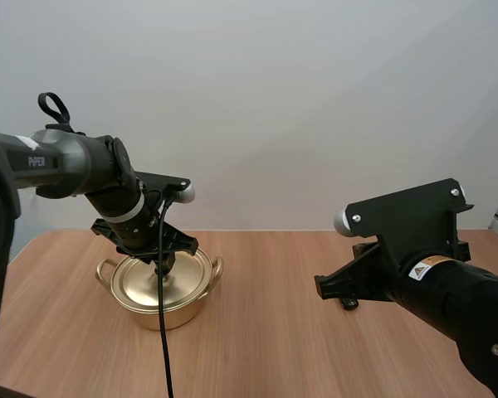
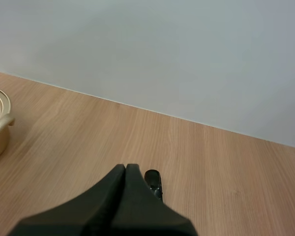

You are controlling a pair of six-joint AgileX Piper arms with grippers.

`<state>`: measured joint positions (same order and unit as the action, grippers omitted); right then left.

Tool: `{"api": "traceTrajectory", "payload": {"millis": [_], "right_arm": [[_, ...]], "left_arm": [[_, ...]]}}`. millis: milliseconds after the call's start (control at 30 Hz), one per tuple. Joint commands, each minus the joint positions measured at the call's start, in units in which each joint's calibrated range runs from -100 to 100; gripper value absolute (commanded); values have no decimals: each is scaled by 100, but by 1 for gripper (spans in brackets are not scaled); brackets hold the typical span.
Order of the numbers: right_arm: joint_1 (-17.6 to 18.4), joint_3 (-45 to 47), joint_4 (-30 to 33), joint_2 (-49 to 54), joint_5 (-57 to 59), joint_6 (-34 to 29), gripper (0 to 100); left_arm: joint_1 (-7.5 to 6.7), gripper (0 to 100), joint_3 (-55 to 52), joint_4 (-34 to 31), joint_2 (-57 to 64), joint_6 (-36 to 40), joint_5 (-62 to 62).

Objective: Open the pot, put the car inside, and close it

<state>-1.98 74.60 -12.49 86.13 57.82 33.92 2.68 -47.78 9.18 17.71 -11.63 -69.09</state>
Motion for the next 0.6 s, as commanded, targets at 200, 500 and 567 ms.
{"api": "traceTrajectory", "payload": {"millis": [200, 500, 567], "right_arm": [[-5, 8, -4, 2, 2, 1, 0], [-5, 8, -4, 2, 2, 1, 0], [-5, 8, -4, 2, 2, 1, 0]], "left_arm": [[-1, 59, 4, 2, -3, -8, -23], [-1, 59, -10, 2, -58, -36, -41], [-1, 59, -10, 2, -126, -36, -79]]}}
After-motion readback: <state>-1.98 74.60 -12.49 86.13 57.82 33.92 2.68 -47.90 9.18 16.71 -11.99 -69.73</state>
